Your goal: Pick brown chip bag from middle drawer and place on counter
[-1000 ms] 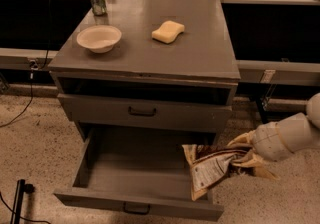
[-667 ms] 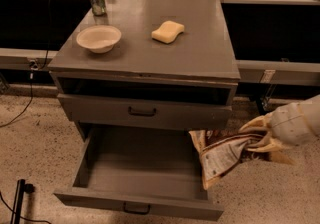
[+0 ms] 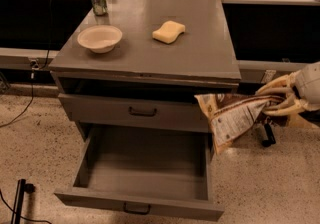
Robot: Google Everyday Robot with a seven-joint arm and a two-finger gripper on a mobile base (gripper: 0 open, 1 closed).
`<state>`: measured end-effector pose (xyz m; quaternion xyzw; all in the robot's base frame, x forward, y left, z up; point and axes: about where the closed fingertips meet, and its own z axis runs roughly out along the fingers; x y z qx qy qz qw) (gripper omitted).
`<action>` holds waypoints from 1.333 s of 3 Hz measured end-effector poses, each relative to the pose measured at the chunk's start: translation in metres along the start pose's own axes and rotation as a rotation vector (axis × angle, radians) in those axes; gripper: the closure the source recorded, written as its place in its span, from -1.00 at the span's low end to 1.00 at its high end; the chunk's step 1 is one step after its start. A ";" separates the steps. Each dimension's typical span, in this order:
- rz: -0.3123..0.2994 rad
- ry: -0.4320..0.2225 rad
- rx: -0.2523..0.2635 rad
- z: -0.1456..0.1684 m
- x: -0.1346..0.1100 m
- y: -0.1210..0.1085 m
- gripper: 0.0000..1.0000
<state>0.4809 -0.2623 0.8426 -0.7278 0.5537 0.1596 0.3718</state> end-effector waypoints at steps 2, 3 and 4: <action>0.025 -0.072 0.136 -0.057 -0.017 -0.082 1.00; 0.024 -0.089 0.179 -0.069 -0.028 -0.120 1.00; 0.082 -0.100 0.278 -0.071 -0.029 -0.158 1.00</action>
Offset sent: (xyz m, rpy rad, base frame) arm 0.0946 -0.0348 0.1397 0.1677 -0.1184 -0.1220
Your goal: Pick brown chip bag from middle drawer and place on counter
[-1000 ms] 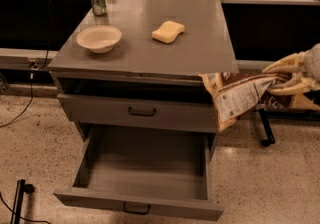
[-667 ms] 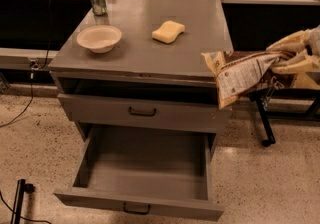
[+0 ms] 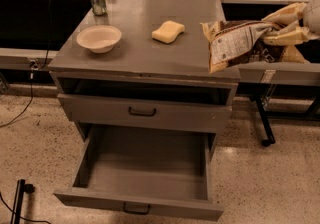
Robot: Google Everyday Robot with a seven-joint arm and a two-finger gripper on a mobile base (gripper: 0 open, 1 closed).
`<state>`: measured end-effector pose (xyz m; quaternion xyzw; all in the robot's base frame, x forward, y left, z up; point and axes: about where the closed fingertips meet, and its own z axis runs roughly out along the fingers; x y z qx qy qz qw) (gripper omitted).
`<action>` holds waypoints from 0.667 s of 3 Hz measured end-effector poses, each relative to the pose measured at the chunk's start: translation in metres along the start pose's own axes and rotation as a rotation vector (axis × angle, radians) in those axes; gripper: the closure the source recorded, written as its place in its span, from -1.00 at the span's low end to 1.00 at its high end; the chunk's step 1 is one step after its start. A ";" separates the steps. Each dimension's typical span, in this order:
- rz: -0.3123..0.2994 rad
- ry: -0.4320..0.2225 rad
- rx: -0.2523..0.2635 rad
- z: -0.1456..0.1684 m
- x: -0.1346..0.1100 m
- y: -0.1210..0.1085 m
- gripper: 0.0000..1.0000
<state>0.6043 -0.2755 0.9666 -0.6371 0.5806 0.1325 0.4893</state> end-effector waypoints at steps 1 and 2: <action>0.000 0.000 0.000 0.000 0.000 0.000 1.00; 0.040 -0.014 -0.003 0.008 0.001 -0.002 1.00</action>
Offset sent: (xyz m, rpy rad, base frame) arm 0.0116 0.0100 -0.0089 0.0802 0.0961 -0.0358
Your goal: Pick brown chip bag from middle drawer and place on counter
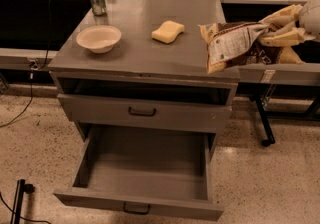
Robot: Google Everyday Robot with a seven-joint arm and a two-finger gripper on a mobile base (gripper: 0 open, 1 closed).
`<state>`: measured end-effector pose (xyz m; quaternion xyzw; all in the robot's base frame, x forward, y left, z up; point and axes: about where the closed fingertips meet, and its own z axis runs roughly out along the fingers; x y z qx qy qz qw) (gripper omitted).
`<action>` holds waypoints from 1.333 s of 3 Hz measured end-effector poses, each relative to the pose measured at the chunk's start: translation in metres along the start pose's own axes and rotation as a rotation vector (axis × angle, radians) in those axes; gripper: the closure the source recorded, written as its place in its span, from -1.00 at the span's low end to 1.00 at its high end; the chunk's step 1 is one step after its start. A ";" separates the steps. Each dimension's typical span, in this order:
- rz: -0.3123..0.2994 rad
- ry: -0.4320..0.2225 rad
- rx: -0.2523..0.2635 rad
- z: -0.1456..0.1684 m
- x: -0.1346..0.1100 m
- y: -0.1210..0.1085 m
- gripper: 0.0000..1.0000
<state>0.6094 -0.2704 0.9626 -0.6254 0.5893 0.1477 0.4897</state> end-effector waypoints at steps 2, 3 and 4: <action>0.104 -0.070 -0.065 0.088 -0.003 -0.025 1.00; 0.076 -0.069 -0.051 0.110 -0.019 -0.047 1.00; 0.074 -0.073 -0.054 0.113 -0.021 -0.048 0.64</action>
Offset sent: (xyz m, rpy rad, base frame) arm 0.0863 0.0925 -0.0400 0.1096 0.1617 0.0541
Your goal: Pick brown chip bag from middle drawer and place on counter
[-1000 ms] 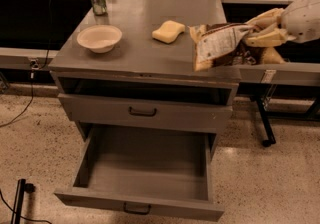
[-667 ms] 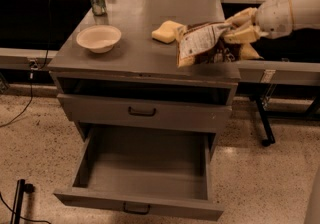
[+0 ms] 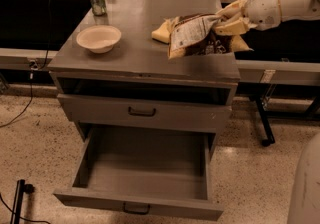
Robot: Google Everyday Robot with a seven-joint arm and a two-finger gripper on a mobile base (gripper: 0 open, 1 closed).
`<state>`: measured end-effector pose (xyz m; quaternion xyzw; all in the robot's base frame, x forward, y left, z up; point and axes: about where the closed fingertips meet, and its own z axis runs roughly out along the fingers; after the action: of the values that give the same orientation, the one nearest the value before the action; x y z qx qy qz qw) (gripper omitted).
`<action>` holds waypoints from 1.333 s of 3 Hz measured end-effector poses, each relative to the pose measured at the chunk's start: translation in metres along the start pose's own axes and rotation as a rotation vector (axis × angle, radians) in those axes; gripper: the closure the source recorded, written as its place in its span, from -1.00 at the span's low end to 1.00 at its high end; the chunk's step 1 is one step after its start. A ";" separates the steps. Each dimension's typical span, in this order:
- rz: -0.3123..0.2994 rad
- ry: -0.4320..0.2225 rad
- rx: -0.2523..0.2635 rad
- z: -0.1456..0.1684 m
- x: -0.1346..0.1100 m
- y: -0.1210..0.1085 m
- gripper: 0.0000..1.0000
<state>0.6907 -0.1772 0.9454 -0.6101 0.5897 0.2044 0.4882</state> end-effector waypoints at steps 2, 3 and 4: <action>0.001 -0.005 -0.007 0.008 0.000 0.000 -0.31; 0.002 -0.007 -0.011 0.011 0.000 -0.001 -0.75; -0.007 -0.004 -0.038 0.009 -0.009 0.003 -1.00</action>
Offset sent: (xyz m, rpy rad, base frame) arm 0.0014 0.0031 -0.0017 0.0018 0.0020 0.0033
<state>0.6890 -0.1640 0.9478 -0.6209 0.5825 0.2152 0.4784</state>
